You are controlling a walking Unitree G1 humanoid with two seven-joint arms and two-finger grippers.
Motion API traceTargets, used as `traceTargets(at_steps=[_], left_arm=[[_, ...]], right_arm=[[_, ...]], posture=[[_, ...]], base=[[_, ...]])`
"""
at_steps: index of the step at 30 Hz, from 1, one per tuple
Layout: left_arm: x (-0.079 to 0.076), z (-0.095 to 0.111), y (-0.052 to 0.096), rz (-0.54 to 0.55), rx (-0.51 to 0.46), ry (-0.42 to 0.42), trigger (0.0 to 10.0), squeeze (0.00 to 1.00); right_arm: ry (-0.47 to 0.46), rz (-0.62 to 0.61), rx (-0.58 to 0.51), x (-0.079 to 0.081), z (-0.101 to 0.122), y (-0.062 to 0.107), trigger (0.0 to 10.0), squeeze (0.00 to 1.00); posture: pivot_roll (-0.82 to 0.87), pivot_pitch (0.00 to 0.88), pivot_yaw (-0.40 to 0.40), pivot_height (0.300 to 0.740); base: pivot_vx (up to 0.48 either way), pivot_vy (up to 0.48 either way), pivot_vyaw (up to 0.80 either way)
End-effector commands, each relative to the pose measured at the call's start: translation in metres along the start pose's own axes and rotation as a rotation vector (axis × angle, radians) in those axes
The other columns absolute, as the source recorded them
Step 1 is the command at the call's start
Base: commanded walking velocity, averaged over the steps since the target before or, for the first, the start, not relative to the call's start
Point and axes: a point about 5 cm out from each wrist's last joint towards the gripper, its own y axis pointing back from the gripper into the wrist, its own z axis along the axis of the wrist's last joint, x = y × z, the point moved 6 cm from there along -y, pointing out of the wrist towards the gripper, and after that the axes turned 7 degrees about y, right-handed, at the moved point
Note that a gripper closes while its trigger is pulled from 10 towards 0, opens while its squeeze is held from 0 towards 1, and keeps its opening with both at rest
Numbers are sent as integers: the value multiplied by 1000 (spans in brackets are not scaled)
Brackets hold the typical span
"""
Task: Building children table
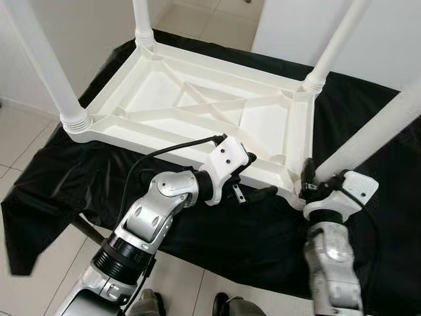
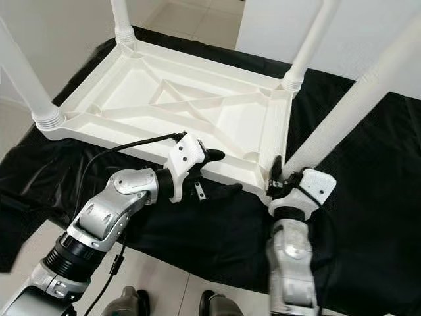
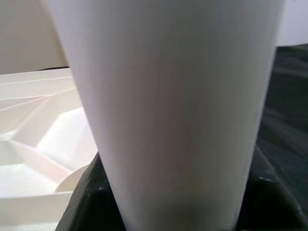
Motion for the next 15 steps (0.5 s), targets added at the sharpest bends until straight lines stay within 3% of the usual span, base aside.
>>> traceTargets(at_steps=[1,15], left_arm=[[-3,3,-2,-3,-8,-4,10000,0],[-4,3,-3,-14,-11,-8,10000,0]], right_arm=[[83,-112,126,-27,-33,9,10000,0],[59,-84,150,-23,-38,7,10000,0]], posture=[[19,178,-47,740],[14,166,-51,740]], base=[[0,0,0],[0,0,0]])
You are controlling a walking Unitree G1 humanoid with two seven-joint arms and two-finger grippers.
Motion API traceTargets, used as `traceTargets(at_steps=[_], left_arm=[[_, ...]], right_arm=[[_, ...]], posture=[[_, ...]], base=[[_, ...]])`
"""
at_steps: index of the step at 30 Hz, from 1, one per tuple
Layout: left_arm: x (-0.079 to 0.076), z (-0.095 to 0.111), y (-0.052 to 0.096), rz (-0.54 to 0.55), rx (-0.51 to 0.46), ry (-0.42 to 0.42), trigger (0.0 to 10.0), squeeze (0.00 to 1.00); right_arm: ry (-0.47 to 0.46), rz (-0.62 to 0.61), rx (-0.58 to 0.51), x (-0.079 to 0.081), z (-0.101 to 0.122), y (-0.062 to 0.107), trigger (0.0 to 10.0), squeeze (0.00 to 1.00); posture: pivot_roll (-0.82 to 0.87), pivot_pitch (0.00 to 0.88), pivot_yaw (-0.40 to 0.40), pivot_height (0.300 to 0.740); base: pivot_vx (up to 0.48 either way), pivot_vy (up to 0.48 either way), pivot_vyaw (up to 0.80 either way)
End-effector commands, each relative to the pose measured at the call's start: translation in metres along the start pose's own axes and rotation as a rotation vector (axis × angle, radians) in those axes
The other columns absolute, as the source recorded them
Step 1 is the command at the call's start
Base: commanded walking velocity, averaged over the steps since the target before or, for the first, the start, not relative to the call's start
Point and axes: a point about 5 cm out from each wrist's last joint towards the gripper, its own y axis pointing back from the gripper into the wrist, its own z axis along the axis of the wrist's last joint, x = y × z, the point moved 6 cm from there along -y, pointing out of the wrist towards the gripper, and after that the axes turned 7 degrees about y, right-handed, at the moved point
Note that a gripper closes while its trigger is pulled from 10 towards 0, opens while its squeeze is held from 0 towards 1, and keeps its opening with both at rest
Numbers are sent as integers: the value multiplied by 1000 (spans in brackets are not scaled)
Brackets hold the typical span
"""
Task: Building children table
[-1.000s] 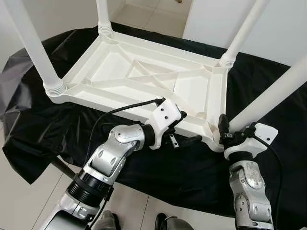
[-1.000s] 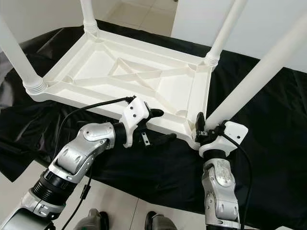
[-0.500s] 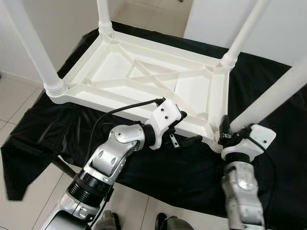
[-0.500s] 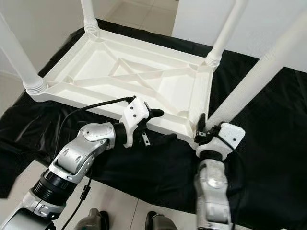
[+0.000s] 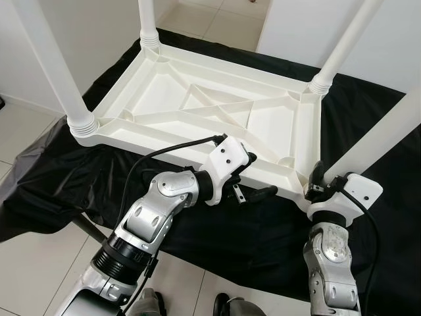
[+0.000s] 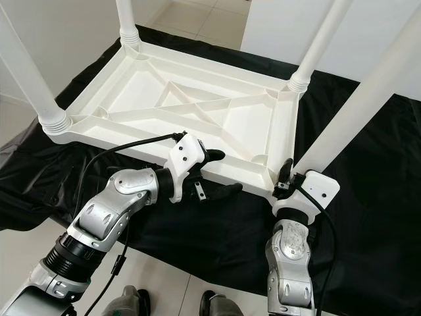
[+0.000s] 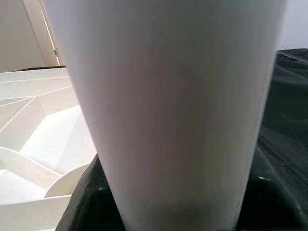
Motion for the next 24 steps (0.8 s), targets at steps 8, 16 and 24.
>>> traceTargets(at_steps=[8,16,24], left_arm=[[-5,4,-4,-16,-15,-10,10000,0],[-5,3,-4,-19,-12,-11,10000,0],[-6,4,-5,-20,-14,-11,10000,0]], right_arm=[[21,-165,255,-31,-55,6,10000,0],[15,-158,247,-28,-51,1,10000,0],[18,-169,252,-29,-51,1,10000,0]], posture=[[17,156,-51,740],[20,151,-52,740],[18,149,-55,740]], base=[[0,0,0],[0,0,0],[0,0,0]])
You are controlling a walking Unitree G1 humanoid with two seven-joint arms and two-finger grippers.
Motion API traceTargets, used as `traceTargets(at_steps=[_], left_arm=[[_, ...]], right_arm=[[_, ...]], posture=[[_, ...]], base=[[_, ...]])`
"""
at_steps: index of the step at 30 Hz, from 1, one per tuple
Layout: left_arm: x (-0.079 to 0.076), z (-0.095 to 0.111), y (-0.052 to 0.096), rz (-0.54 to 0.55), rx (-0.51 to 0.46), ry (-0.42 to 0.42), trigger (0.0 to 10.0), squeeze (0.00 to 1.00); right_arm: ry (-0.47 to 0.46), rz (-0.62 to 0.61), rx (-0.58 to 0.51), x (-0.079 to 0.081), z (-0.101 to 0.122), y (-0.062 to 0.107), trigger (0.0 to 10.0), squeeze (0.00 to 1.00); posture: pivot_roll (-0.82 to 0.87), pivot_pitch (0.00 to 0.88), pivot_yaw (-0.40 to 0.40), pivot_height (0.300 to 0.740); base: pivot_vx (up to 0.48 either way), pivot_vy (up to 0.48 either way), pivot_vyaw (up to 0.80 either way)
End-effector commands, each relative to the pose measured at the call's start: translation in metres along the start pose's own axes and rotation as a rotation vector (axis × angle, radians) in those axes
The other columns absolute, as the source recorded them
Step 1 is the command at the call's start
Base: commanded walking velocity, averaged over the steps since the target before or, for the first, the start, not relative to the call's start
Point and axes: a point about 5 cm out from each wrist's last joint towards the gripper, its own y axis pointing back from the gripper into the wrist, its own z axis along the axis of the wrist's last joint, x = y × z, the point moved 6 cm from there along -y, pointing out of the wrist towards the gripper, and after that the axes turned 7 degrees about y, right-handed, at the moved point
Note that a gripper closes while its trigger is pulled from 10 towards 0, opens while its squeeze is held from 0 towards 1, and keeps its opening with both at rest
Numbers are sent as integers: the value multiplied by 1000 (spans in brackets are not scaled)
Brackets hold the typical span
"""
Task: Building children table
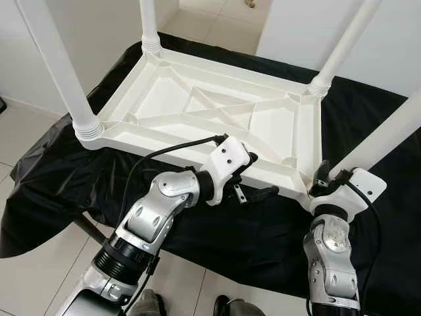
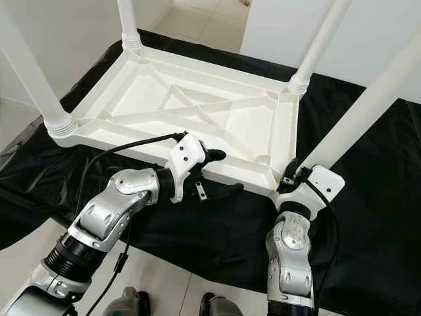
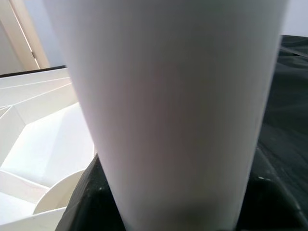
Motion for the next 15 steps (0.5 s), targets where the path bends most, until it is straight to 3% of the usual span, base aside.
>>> traceTargets(at_steps=[1,8,15], left_arm=[[-5,3,-4,-18,-10,-11,10000,0],[-5,3,-3,-16,-11,-11,10000,0],[-5,2,-3,-15,-8,-9,10000,0]], right_arm=[[55,-87,172,-24,-43,7,10000,0],[83,-242,141,-42,-34,14,10000,0],[95,-201,132,-35,-33,11,10000,0]], posture=[[18,149,-55,740],[22,157,-57,740],[24,159,-56,740]], base=[[0,0,0],[0,0,0],[0,0,0]])
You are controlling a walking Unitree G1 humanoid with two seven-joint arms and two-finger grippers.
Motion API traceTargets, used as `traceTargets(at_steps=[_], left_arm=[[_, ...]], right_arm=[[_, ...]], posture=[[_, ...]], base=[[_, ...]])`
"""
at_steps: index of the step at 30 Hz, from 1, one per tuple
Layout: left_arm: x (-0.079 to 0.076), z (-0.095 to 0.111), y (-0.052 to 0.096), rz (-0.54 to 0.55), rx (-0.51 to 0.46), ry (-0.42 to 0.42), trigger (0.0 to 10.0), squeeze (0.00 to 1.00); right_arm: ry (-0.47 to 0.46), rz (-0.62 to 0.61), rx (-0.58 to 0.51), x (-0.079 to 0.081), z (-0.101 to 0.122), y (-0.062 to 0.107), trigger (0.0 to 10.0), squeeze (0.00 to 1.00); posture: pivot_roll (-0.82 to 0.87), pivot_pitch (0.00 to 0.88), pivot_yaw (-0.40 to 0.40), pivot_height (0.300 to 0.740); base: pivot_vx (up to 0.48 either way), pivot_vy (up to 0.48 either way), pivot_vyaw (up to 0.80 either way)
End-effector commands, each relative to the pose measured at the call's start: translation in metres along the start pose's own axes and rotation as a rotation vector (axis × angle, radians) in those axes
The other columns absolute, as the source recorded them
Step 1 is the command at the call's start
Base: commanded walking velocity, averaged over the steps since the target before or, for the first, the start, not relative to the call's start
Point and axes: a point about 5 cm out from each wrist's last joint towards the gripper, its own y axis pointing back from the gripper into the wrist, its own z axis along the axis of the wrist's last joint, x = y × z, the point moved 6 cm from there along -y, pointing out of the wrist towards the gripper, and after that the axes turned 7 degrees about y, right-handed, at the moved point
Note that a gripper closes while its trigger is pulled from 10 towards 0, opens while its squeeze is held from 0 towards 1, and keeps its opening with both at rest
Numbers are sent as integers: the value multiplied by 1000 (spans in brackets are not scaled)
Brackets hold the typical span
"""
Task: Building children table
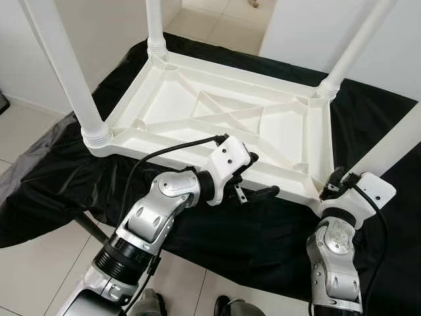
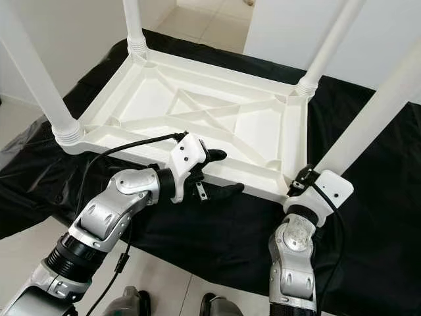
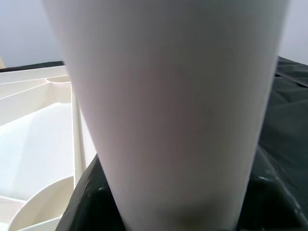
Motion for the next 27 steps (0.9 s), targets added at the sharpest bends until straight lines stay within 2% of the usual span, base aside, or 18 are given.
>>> traceTargets(at_steps=[1,9,11,13,18,27], left_arm=[[-5,2,-2,-14,-7,-9,10000,0],[-5,3,-2,-16,-9,-9,10000,0],[-5,3,-2,-16,-9,-9,10000,0],[-5,3,-2,-17,-10,-10,10000,0],[-5,4,-1,-20,-10,-11,10000,0],[-5,3,-2,-18,-9,-10,10000,0]], right_arm=[[44,-44,131,-13,-33,6,10000,0],[6,-44,157,-13,-38,6,10000,0],[-15,-47,161,-14,-38,6,10000,0],[-77,-80,207,-20,-45,7,10000,0],[-53,-71,193,-21,-44,6,10000,0],[-71,-66,206,-19,-46,6,10000,0]], posture=[[23,161,-56,740],[20,163,-54,740],[20,164,-52,740],[19,166,-51,740],[20,167,-47,740],[20,167,-50,740]], base=[[0,0,0],[0,0,0],[0,0,0],[0,0,0],[0,0,0],[0,0,0]])
